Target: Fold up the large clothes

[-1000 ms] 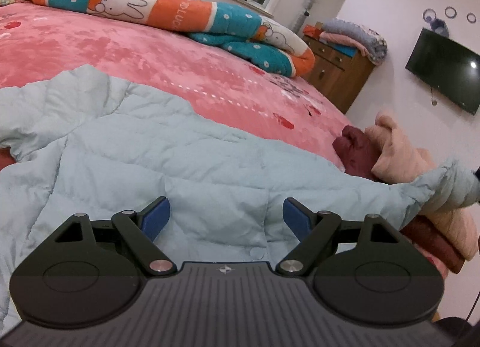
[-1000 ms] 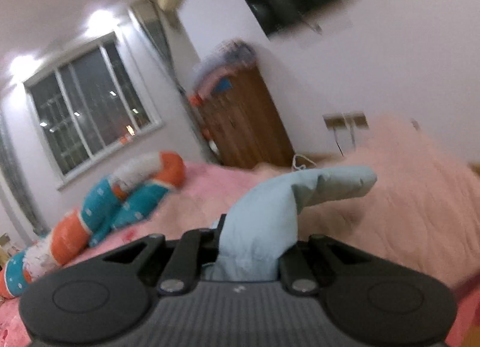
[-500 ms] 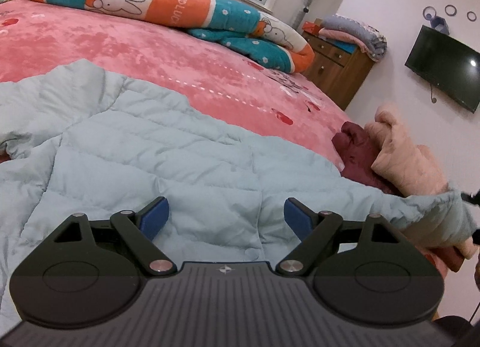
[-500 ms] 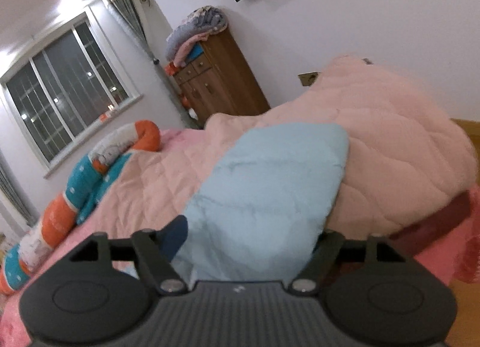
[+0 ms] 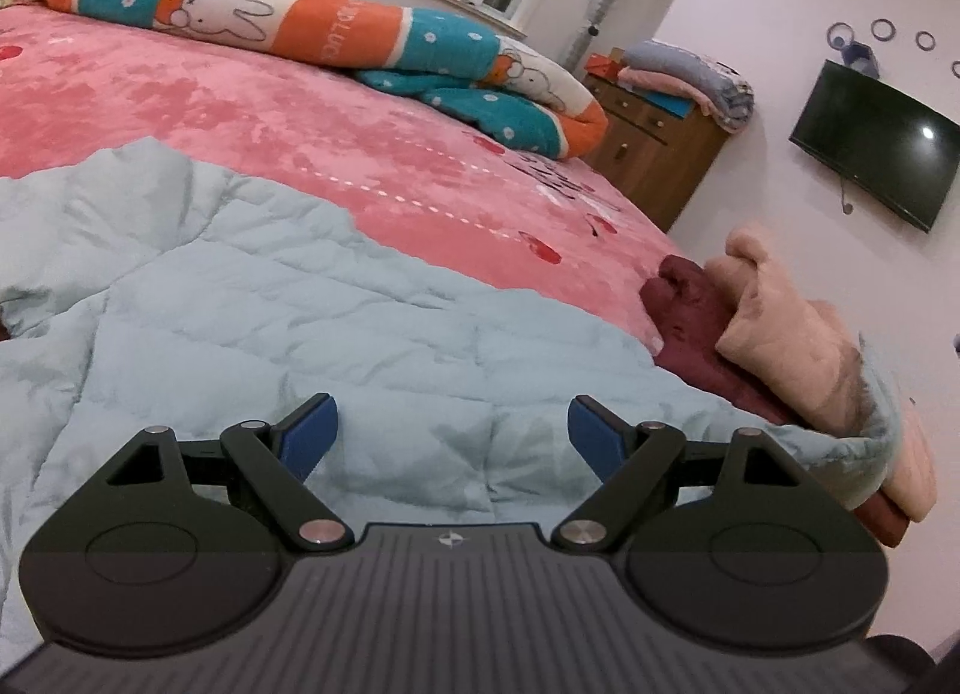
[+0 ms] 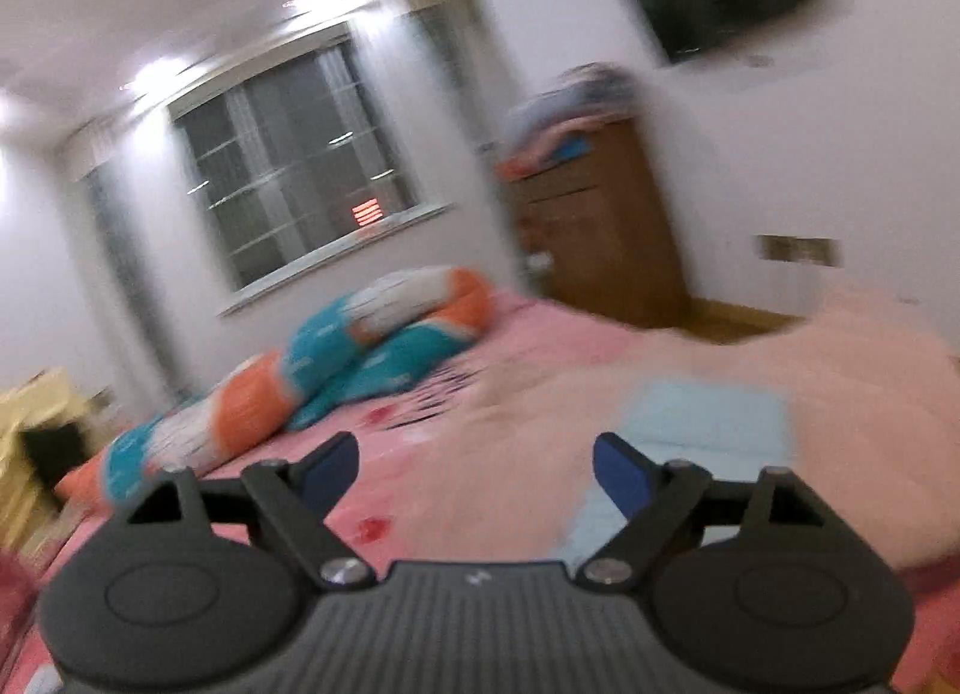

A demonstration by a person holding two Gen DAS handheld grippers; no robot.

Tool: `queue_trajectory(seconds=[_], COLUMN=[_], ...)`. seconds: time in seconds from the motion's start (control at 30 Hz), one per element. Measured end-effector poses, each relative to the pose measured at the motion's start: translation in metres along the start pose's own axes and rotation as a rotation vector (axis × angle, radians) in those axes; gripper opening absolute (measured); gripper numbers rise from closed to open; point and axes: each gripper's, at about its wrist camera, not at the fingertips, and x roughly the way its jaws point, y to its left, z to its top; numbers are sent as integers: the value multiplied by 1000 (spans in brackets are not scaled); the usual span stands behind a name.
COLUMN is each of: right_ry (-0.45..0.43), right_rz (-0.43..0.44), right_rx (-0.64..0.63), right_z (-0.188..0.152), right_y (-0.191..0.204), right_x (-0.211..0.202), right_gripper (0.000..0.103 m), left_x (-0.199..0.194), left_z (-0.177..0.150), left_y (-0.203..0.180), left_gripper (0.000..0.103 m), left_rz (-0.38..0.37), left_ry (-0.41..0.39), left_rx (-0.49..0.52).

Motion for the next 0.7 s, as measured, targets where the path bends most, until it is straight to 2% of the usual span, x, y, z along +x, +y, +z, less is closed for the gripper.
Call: queue_trajectory(seconds=[0.07, 0.13, 0.23, 0.37, 0.43, 0.53, 0.7], right_ry=[85, 208, 386, 551, 591, 634, 644], right_rz=[99, 172, 201, 172, 136, 141, 152], right_rx=[-22, -51, -92, -73, -87, -114, -195], right_z=[-1, -8, -33, -67, -80, -93, -100], right_y=[22, 42, 64, 67, 69, 76, 90], right_x=[20, 48, 96, 151, 172, 189, 205], right_gripper=[89, 88, 88, 87, 87, 87, 87], left_x=[1, 3, 4, 6, 7, 9, 12], left_z=[0, -1, -1, -2, -1, 0, 1], left_y=[-1, -1, -3, -6, -5, -4, -3], left_gripper=[103, 103, 103, 103, 103, 103, 103], left_rz=[-7, -15, -30, -51, -59, -66, -79], left_ry=[4, 8, 15, 23, 27, 28, 40], left_rx=[3, 1, 8, 25, 23, 25, 36])
